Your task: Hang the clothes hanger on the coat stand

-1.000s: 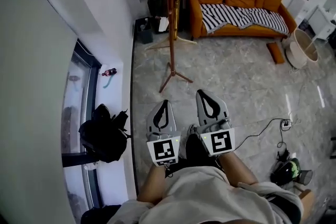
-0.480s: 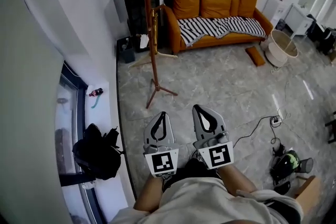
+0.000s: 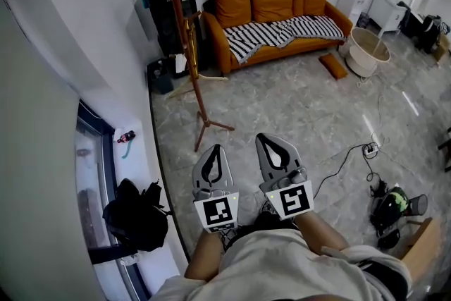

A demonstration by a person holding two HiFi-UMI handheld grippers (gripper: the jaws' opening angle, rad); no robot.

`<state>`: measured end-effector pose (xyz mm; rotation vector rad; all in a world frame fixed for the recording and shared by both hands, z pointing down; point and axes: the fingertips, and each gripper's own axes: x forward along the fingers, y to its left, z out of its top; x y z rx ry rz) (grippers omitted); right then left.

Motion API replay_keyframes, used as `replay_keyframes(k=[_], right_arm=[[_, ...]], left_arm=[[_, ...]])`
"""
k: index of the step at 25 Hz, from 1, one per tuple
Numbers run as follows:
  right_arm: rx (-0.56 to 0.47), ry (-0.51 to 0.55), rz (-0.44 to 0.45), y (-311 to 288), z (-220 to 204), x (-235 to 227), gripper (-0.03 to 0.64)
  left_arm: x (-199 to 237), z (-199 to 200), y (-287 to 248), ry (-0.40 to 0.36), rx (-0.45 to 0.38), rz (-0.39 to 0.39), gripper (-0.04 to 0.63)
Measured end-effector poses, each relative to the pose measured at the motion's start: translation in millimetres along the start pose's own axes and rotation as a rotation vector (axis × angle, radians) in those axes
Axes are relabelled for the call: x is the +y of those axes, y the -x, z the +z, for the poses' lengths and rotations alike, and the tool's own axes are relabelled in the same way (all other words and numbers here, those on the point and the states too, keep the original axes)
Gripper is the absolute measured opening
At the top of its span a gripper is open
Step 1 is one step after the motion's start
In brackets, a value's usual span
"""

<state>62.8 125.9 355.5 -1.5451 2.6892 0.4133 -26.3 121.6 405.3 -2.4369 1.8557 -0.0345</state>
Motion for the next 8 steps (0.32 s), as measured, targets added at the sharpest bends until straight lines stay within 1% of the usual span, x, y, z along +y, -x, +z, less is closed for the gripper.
replay_keyframes(k=[4, 8], right_arm=[[-0.012, 0.003, 0.012, -4.6, 3.5, 3.0, 0.005], [-0.022, -0.022, -0.003, -9.9, 1.3, 4.0, 0.005]], left_arm=[[1.6, 2.9, -0.4, -0.006, -0.009, 0.008, 0.009], [8.4, -5.2, -3.6, -0.007, 0.016, 0.002, 0.009]])
